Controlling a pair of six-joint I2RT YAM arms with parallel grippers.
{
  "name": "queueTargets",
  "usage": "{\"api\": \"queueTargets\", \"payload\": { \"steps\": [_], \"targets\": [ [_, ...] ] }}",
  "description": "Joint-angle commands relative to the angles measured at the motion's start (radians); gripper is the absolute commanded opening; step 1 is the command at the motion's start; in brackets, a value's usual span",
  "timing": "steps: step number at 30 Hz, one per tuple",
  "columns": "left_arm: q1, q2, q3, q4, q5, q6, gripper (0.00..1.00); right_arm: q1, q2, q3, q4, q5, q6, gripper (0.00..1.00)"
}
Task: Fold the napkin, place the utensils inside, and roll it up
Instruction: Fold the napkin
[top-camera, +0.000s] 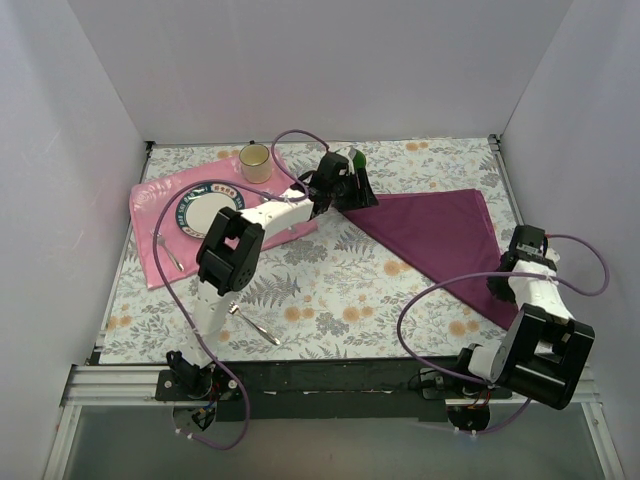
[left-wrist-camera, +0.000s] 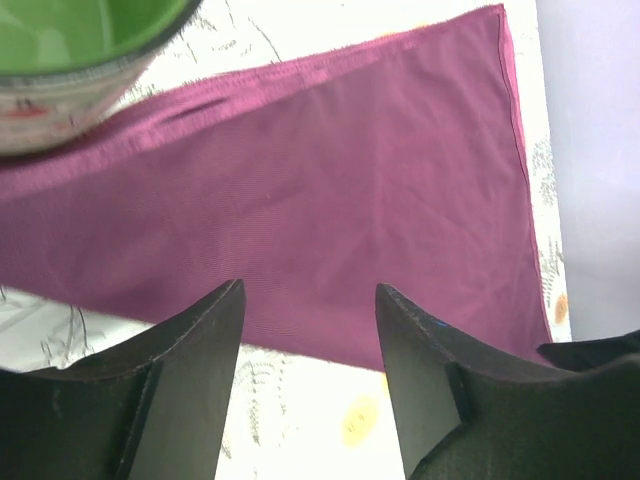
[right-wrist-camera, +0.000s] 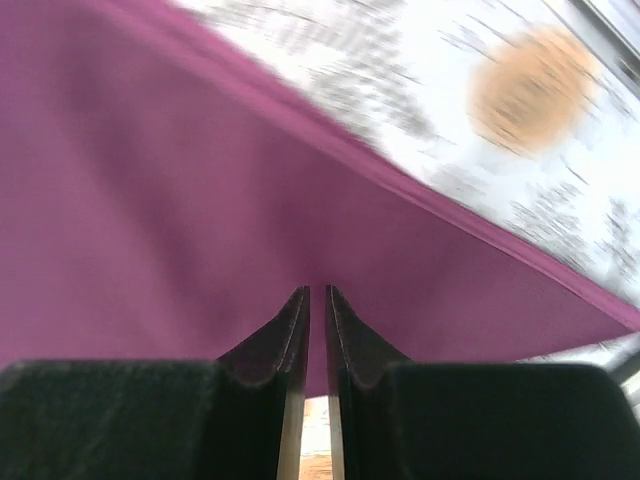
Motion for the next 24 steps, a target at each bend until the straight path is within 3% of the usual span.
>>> {"api": "queueTargets", "payload": {
  "steps": [1,2,5,11,17,24],
  "targets": [
    [0.008,0.041,0.045,0.066,-0.027,0.058,0.49,0.102,0.04,0.138,0.111,-0.17,-0.168,0.21],
    [0.008,0.052,0.053,0.066,-0.035,0.066,0.47,0.194,0.086,0.159,0.105,-0.16,-0.181,0.21],
    [0.007,0.078,0.055,0.088,-0.06,0.089,0.43,0.318,0.158,0.217,0.135,-0.238,-0.25,0.2],
    [0.008,0.111,0.036,0.098,-0.121,0.129,0.37,0.496,0.238,0.279,0.22,-0.359,-0.289,0.11],
    [0.008,0.114,0.007,0.031,-0.156,0.106,0.34,0.587,0.347,0.29,0.229,-0.346,-0.287,0.09],
    [0.008,0.034,-0.092,-0.006,-0.165,0.081,0.34,0.622,0.327,0.201,0.226,-0.341,-0.284,0.08]
  ]
}}
